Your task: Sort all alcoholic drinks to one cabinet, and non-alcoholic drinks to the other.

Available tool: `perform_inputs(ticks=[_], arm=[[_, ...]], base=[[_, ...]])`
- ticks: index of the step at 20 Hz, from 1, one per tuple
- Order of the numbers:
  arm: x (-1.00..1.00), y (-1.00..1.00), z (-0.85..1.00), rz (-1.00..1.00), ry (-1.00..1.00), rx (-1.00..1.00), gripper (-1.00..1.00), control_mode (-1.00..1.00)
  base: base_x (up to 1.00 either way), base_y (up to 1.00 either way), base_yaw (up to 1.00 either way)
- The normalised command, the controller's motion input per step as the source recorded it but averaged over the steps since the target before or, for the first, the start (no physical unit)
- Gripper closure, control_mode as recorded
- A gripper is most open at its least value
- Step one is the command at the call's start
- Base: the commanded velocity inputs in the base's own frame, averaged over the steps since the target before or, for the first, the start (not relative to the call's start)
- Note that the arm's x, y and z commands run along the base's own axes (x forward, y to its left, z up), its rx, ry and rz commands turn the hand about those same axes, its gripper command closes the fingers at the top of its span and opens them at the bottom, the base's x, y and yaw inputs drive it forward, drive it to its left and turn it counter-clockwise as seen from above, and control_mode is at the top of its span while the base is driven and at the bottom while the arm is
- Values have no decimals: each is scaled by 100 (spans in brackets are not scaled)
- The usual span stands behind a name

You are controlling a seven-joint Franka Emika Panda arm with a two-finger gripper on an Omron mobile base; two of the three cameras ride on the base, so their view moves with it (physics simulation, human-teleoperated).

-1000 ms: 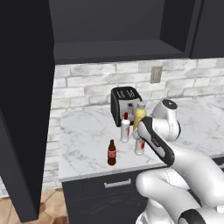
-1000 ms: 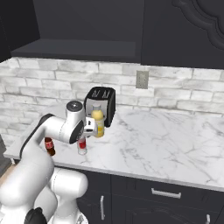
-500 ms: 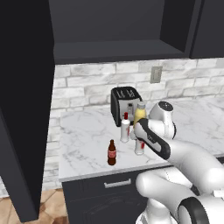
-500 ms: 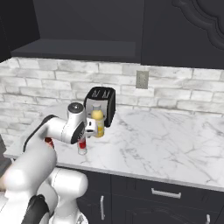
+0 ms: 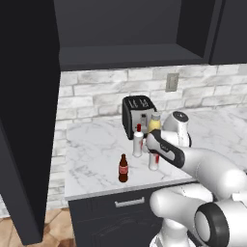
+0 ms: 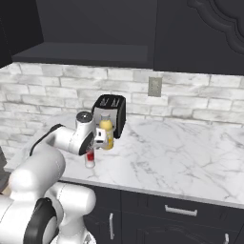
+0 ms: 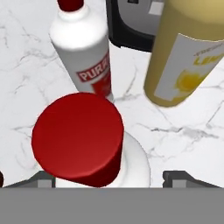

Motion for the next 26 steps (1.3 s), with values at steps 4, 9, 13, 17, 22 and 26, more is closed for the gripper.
perform_inputs(ticks=[4,9,13,17,22,26], arm=[[0,0,-2,0,0,0,100,-100],[-5,1,-1,0,0,0,100,-100],[-16,0,24,-1,-2,0,100,-100],[-18,0,42,-2,-5,-3,100,-100],[-28,0,53,-6,-10,-4,100,-100],[-22,0,55,-7,-12,-6,100,-100]], base=[[0,0,0],[0,0,0],[0,0,0],[0,0,0],[0,0,0],[0,0,0]])
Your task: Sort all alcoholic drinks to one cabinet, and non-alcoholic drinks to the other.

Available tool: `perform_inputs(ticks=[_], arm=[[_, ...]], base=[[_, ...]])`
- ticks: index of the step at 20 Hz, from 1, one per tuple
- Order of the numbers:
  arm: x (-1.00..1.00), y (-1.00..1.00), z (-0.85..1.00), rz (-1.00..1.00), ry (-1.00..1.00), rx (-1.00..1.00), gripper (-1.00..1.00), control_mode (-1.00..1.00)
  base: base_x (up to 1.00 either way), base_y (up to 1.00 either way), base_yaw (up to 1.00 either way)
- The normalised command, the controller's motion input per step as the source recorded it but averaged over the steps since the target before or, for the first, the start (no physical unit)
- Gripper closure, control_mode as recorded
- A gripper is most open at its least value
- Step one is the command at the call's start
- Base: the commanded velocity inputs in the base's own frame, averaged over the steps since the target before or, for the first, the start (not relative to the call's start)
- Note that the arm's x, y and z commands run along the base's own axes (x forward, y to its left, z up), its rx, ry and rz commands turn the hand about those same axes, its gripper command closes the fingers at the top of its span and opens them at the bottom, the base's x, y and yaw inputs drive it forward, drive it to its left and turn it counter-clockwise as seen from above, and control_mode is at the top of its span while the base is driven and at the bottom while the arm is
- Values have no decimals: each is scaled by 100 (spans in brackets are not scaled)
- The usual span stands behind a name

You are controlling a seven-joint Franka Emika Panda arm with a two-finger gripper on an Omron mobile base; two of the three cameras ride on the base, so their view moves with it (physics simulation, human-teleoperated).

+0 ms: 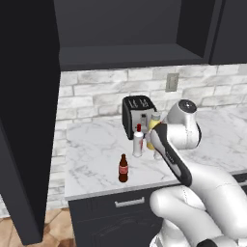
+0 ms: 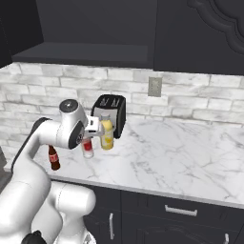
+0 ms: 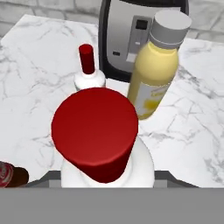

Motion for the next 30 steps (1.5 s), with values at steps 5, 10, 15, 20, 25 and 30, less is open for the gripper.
perform_inputs(ticks=[5,10,15,20,25,30], arm=[[-22,-5,59,-7,-14,-4,100,-100],[-23,-13,66,-7,-13,-1,100,-100],[-30,-11,73,-6,-6,0,100,-100],[-31,-10,69,-5,0,4,100,-100],[-19,-3,54,-4,2,6,100,-100],[-4,-2,49,-4,0,3,100,-100]], base=[[0,0,0],[0,0,0],[0,0,0],[0,0,0],[0,0,0],[0,0,0]])
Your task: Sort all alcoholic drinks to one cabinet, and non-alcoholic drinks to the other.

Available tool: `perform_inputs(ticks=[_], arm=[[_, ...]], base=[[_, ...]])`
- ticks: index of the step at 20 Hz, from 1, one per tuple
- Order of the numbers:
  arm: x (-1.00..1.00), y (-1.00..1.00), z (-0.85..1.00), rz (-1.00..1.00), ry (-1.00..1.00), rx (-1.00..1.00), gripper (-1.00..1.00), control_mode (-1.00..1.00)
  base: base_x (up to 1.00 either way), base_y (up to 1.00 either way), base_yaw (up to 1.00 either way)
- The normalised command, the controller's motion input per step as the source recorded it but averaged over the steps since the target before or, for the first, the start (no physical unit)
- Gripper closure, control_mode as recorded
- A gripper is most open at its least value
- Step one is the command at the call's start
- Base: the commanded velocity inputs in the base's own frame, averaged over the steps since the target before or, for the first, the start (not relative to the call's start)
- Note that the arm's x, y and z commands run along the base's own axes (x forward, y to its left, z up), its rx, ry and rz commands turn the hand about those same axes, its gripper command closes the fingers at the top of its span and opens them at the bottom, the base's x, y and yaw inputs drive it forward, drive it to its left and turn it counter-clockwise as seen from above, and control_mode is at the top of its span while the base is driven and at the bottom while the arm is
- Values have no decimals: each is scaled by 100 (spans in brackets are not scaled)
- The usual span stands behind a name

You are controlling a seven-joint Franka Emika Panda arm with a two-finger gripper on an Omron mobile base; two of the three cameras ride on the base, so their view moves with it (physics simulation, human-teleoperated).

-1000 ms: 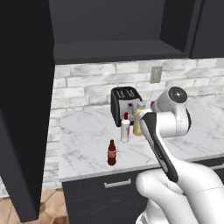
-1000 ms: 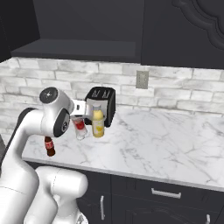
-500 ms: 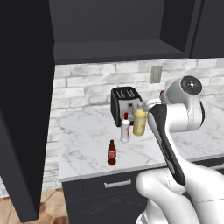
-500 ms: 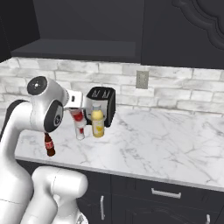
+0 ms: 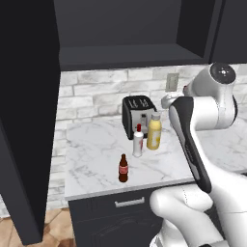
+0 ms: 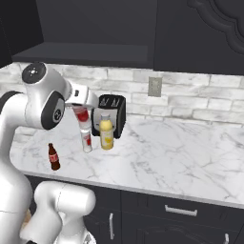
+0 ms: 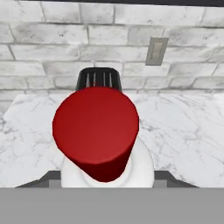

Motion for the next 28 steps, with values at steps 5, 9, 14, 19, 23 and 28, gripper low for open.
perform_inputs(ticks=[5,9,14,19,23,28], arm=[[0,-7,46,-3,-1,2,100,-100],[0,-7,41,-3,-2,1,100,-100],[2,-2,18,0,-10,0,100,-100],[9,-3,28,0,-3,2,100,-100],[16,-1,27,0,0,3,100,-100],[23,0,26,-1,0,4,100,-100]], base=[[0,0,0],[0,0,0],[0,0,0],[0,0,0],[0,0,0],[0,0,0]])
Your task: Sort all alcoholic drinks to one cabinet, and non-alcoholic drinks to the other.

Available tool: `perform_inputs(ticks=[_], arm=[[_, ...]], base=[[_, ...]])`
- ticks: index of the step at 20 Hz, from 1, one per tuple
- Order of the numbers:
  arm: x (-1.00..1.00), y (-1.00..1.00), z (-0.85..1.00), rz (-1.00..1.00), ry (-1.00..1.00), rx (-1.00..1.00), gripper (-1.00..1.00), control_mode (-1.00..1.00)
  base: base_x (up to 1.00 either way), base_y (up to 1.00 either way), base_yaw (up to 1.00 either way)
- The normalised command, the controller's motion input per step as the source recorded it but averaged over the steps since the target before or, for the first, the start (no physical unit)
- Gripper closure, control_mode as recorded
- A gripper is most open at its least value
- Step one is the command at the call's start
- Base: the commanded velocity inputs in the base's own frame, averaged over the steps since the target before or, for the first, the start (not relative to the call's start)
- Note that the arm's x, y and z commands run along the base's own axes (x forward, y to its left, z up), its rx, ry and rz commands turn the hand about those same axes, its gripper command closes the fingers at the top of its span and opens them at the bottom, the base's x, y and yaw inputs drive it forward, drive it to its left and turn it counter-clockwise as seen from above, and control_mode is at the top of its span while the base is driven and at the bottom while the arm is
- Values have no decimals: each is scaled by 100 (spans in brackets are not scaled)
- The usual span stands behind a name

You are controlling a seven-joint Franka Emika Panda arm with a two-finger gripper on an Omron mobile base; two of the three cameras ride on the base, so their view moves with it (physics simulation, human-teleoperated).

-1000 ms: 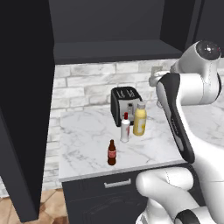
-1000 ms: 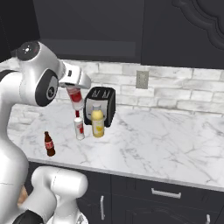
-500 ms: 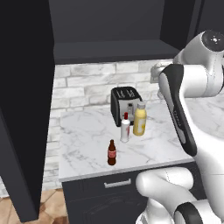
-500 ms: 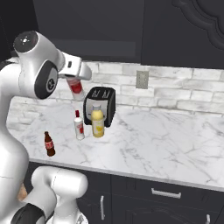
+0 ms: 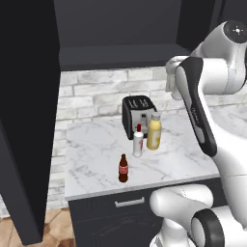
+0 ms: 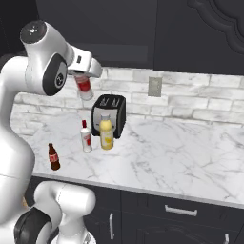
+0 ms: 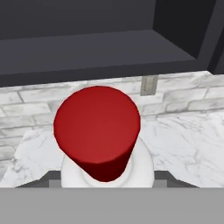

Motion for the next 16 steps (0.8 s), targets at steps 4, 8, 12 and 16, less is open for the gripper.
perform_inputs(ticks=[4,8,12,16], arm=[[25,0,20,-1,0,2,100,-100],[27,0,23,-2,0,2,100,-100],[21,-1,28,-2,0,3,100,-100],[17,-2,24,-2,0,2,100,-100]], base=[[0,0,0],[0,0,0],[0,0,0],[0,0,0]])
